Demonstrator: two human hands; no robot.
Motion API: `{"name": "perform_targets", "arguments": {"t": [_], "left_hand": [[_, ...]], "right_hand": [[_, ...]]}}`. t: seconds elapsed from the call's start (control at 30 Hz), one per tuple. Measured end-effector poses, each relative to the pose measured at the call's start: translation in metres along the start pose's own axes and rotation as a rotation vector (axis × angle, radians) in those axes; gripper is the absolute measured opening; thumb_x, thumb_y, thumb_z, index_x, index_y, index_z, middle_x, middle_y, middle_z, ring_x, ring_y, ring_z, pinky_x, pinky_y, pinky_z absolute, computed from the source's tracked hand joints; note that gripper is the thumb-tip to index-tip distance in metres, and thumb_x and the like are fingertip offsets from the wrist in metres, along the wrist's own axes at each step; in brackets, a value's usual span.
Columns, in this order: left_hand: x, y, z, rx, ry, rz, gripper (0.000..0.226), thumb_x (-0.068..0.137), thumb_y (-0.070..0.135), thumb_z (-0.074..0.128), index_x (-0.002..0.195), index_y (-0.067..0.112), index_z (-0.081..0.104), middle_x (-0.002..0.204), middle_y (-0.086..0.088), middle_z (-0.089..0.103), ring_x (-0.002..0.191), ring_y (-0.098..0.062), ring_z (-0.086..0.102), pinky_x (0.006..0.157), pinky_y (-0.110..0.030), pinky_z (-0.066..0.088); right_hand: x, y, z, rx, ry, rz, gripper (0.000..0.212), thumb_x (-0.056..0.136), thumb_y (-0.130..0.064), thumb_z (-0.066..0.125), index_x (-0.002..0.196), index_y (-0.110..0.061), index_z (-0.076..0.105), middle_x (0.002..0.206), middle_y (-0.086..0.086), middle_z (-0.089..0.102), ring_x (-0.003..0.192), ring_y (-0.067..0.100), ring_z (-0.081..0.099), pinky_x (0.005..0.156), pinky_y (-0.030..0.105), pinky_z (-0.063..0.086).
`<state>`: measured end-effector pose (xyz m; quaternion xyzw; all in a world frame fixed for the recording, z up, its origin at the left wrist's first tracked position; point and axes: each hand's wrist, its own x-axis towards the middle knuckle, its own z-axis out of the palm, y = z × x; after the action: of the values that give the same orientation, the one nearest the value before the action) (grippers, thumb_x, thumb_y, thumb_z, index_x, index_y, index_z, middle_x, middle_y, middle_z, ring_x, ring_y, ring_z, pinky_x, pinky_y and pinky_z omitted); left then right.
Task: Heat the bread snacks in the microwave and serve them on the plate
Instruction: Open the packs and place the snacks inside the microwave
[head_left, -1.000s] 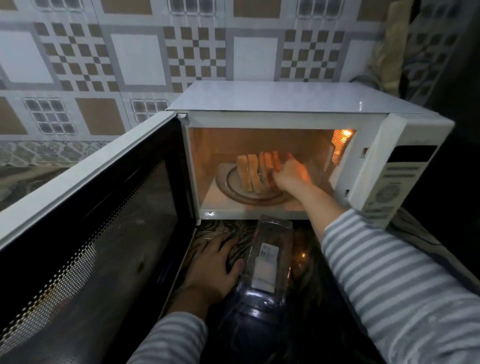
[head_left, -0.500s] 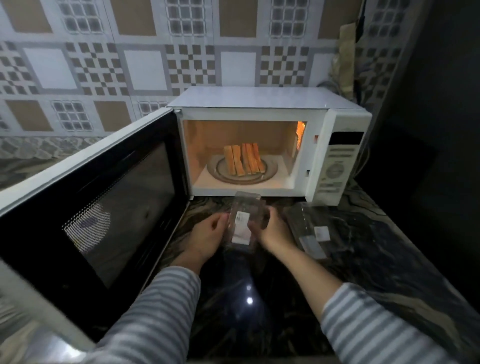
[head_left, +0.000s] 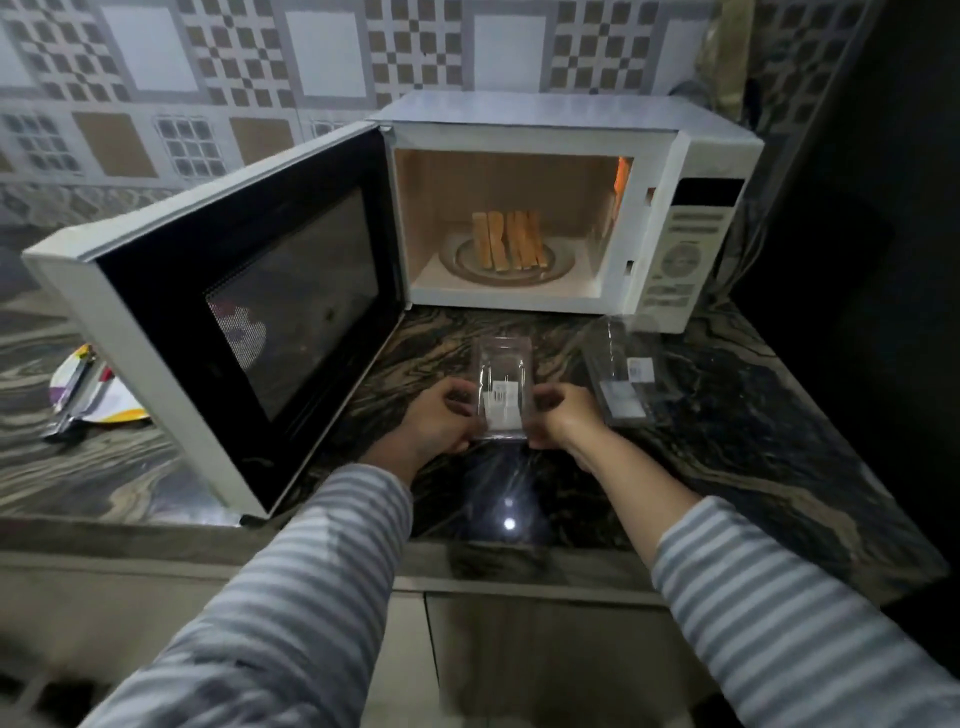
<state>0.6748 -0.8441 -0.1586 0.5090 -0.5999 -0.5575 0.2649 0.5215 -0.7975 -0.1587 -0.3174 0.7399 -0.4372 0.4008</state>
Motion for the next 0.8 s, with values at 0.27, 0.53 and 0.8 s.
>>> {"name": "perform_targets", "arguments": {"t": [0.27,0.53,0.8], "left_hand": [[-0.007,0.005,0.006,0.071,0.008,-0.025,0.057,0.071,-0.013,0.074,0.12,0.005,0.052,0.075,-0.004,0.054,0.045,-0.012,0.049,0.028,-0.013,0.034],[-0.011,0.003,0.003,0.365,0.061,0.098,0.062,0.071,0.011,0.082,0.125,0.013,0.052,0.11,-0.009,0.06,0.096,-0.021,0.059,0.081,-0.025,0.05],[-0.032,0.053,0.04,0.636,0.433,0.526,0.041,0.079,0.015,0.064,0.119,0.019,0.054,0.121,-0.006,0.041,0.116,-0.025,0.041,0.091,-0.039,0.044]], "right_hand": [[-0.019,-0.001,-0.011,0.039,-0.058,0.035,0.042,0.079,0.016,0.064,0.112,-0.011,0.064,0.106,0.019,0.065,0.073,0.028,0.063,0.062,0.037,0.057],[-0.027,0.001,-0.019,-0.262,-0.045,-0.113,0.043,0.085,-0.011,0.069,0.125,-0.024,0.061,0.111,0.008,0.066,0.088,0.023,0.064,0.066,0.036,0.057],[-0.046,-0.007,-0.085,-0.478,0.279,-0.496,0.025,0.086,-0.014,0.064,0.109,-0.021,0.069,0.111,0.006,0.061,0.103,0.023,0.058,0.086,0.027,0.045]]}}
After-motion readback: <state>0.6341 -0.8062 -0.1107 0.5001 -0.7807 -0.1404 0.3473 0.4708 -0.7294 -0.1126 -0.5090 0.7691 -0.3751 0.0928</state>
